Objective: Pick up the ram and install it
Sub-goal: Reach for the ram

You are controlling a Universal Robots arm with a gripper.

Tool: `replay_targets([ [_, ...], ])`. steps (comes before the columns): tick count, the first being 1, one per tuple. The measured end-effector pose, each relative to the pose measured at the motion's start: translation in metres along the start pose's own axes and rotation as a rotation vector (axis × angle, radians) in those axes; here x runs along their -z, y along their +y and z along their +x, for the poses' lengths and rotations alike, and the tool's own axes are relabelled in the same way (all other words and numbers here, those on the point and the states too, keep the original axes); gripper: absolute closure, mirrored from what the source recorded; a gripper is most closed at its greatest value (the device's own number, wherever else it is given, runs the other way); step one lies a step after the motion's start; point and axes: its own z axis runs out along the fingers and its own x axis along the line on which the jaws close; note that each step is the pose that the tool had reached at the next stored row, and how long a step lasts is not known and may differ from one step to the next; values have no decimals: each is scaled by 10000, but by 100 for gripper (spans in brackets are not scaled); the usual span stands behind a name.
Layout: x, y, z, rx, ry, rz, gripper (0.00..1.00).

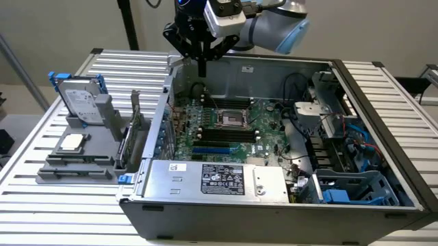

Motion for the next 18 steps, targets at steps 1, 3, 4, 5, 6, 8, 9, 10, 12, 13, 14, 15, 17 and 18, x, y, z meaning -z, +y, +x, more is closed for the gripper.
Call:
replay_targets([
  [1,0,0,0,0,0,0,89],
  [3,0,0,0,0,0,0,89],
  [4,0,0,1,1,-1,0,89],
  [5,2,-3,13,-1,3,3,89],
  [6,3,-9,38,-1,6,4,89],
  [8,3,-29,101,-1,10,1,89],
  [9,4,-39,134,-1,15,2,89],
  [10,4,-49,168,-1,22,1,89],
  [12,4,-66,230,-2,51,4,89],
  [13,3,-74,261,-3,70,6,89],
  [14,1,-82,293,-4,91,7,89],
  [15,0,-90,324,-5,113,9,89],
  [17,-2,-106,385,-8,161,13,89],
  [18,-3,-113,415,-9,185,16,89],
])
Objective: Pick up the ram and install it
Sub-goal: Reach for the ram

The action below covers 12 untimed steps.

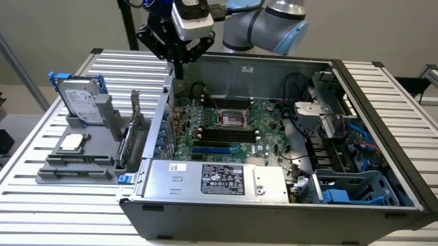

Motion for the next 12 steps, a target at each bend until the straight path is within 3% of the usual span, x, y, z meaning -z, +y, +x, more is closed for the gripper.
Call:
replay_targets([
  [7,-15,-51,209,-10,186,19,89],
  [12,-34,-106,386,-12,246,26,89],
])
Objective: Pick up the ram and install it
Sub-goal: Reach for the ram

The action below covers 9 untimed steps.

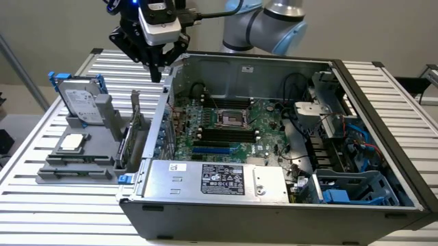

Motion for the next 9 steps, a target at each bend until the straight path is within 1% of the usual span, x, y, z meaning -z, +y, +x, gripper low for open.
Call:
replay_targets([
  [5,-28,-58,196,0,17,13,89],
  [9,-48,-103,339,-1,22,43,89],
])
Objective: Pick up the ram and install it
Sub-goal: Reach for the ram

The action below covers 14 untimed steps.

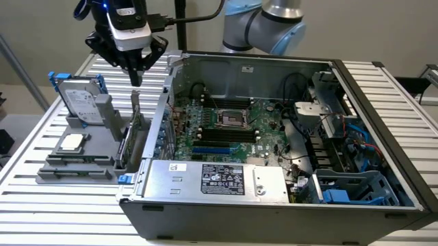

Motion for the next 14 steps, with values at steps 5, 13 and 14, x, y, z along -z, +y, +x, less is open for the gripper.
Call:
replay_targets([
  [5,-24,-63,144,-2,4,50,89],
  [13,-64,-176,352,-3,7,110,89],
  [14,-69,-191,379,-3,6,115,89],
])
